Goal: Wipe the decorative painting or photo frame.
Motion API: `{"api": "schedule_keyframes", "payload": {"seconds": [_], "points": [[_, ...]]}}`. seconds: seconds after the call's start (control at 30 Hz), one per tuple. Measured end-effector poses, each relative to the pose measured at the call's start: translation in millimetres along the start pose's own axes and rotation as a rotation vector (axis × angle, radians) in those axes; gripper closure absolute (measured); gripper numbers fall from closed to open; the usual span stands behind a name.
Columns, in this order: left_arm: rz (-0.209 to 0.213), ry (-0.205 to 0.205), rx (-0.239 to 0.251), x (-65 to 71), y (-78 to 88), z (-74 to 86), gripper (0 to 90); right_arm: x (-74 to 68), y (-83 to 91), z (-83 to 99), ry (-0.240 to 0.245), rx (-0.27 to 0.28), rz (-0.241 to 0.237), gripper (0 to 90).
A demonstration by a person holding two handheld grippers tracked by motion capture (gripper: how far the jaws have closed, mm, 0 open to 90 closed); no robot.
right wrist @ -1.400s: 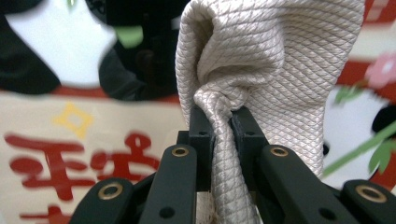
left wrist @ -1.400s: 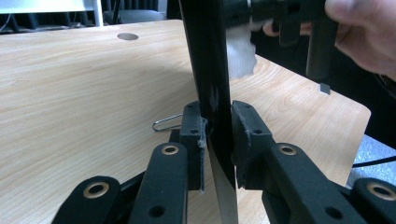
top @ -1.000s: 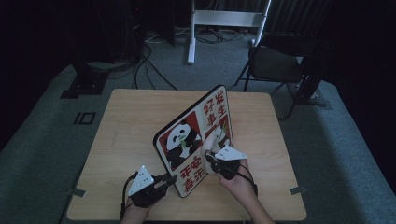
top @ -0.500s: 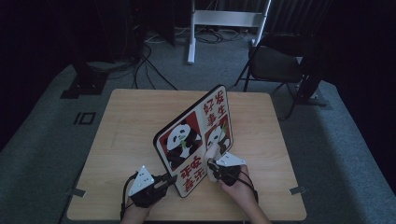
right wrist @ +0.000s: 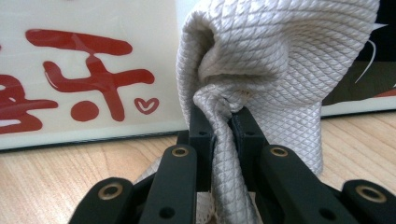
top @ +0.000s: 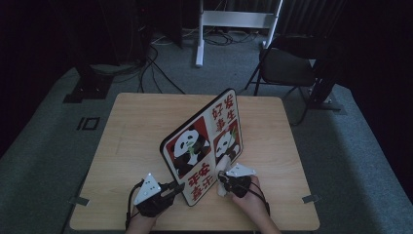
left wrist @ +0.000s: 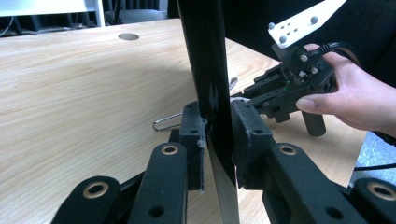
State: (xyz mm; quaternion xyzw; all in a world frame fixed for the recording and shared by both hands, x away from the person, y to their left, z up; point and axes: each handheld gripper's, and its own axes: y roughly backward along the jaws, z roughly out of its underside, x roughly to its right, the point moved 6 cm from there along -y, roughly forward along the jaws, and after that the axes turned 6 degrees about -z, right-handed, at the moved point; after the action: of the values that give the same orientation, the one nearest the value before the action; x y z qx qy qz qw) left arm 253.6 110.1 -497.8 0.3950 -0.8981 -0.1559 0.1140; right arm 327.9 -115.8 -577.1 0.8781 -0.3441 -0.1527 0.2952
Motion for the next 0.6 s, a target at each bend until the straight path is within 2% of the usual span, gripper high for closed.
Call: {"api": "schedule_keyframes", "payload": {"seconds": [0.13, 0.23, 0.6], "points": [[0.002, 0.005, 0.002, -0.3, 0.0, 0.3, 76.6, -2.7, 4.8, -5.7, 0.004, 0.012, -0.008, 81.2], [0.001, 0.004, 0.003, -0.1, -0.1, 0.2, 76.5, -5.7, 13.3, -18.1, 0.013, 0.05, -0.014, 81.3], [0.002, 0.004, 0.002, -0.4, -0.1, 0.2, 76.5, -16.5, 60.3, -95.5, 0.071, 0.245, -0.024, 81.2]]}}
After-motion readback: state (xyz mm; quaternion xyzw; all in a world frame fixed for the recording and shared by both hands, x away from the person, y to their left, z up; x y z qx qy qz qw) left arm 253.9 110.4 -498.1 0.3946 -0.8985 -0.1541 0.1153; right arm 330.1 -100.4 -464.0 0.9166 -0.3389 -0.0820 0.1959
